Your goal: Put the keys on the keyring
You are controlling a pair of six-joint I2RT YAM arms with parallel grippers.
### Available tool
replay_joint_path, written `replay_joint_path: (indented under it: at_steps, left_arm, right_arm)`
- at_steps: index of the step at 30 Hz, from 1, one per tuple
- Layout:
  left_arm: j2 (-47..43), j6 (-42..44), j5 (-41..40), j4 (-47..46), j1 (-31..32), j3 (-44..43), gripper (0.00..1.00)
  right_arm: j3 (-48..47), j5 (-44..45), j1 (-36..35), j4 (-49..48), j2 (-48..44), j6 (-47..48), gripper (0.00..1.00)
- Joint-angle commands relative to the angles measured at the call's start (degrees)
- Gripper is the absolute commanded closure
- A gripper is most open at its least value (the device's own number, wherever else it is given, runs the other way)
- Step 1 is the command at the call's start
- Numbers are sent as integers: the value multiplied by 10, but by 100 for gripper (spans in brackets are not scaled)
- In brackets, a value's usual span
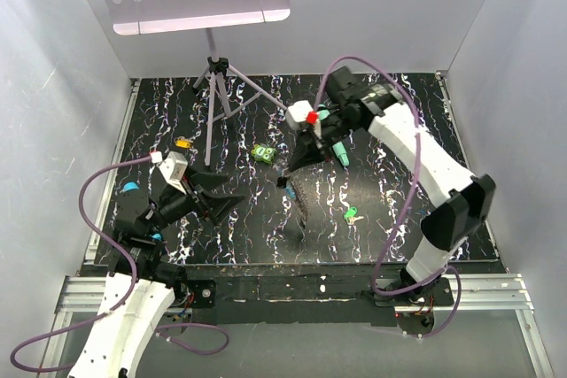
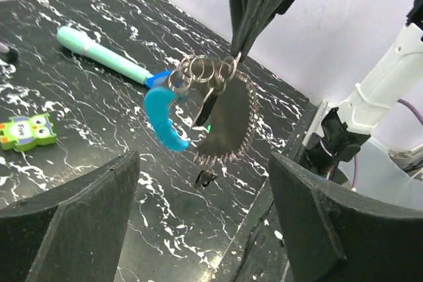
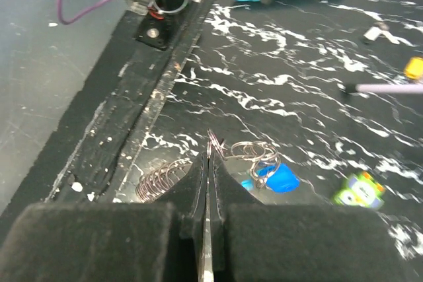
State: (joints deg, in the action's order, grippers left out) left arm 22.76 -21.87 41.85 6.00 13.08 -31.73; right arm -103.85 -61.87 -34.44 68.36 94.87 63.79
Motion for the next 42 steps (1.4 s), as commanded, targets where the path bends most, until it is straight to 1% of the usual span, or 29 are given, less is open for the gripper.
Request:
replay_joint_path:
  at_steps: [1,3,8,10,16,20,22,23,27,30,31,33,34,36,38,40,42]
  left_arm:
    - [-10,-72,22,-45,-3,38,26]
    - [-13,-83,17,-53,-2,47,31]
    - [-12,-78,10,-56,-2,59,36]
    - [-7,-61,18,-56,-1,60,39]
    - [9,-34,31,-56,12,50,41]
    - [31,-37,31,-95,33,48,47]
    - [50,-33,12,-102,55,47,49]
    - [57,-26,2,-101,78,44,49]
    - [91,16,-75,-77,142,32,50]
    - [105,33,-114,-64,153,21,52]
    - [105,37,-125,-41,153,19,53]
    - [98,39,-140,-35,153,21,58]
    - [93,36,-141,-34,153,20,60]
    - [78,31,-122,-41,153,22,63]
    - [63,23,-76,-56,153,28,65]
    - [53,9,-25,-105,153,42,61]
    - [50,-1,-1,-133,155,54,54]
  right_arm:
    - [-53,-49,-56,27,44,29,99]
    - [-64,-53,-74,28,62,28,99]
    - [-78,-60,-99,27,90,22,99]
    - [-79,-60,-99,23,95,17,99]
    - [-77,-58,-100,14,102,5,99]
    - [-76,-55,-100,8,105,-6,99]
    - [-75,-54,-100,5,106,-10,99]
    - [-73,-54,-100,4,105,-12,99]
    - [-66,-53,-100,0,102,-14,99]
    - [-59,-53,-100,-2,97,-15,99]
    - [-57,-52,-100,-2,95,-16,99]
    - [-51,-52,-100,-3,93,-15,99]
    - [-50,-51,-100,-4,92,-16,99]
    - [-46,-47,-100,-12,90,-24,99]
    - [-43,-43,-100,-16,88,-31,99]
    - [-40,-40,-100,-21,86,-37,99]
    - [-39,-41,-100,-21,85,-38,99]
